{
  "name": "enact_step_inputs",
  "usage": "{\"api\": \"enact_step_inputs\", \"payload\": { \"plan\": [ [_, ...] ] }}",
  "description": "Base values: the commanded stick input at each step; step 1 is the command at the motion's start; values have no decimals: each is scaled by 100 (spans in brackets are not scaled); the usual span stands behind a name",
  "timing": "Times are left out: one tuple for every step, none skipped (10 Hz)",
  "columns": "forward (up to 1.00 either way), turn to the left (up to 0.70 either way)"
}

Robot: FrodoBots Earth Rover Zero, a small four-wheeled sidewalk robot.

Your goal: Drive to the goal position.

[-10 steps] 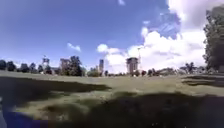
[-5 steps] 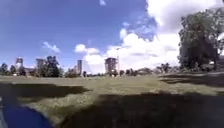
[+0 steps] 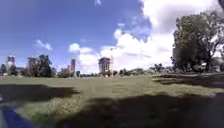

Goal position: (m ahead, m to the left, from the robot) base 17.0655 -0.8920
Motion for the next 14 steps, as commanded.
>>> {"api": "enact_step_inputs", "payload": {
  "plan": [
    [70,0],
    [70,0],
    [70,0],
    [70,0],
    [70,0],
    [70,0],
    [70,0],
    [70,0],
    [70,0],
    [70,0],
    [70,0],
    [70,0],
    [70,0],
    [70,0]
  ]
}}
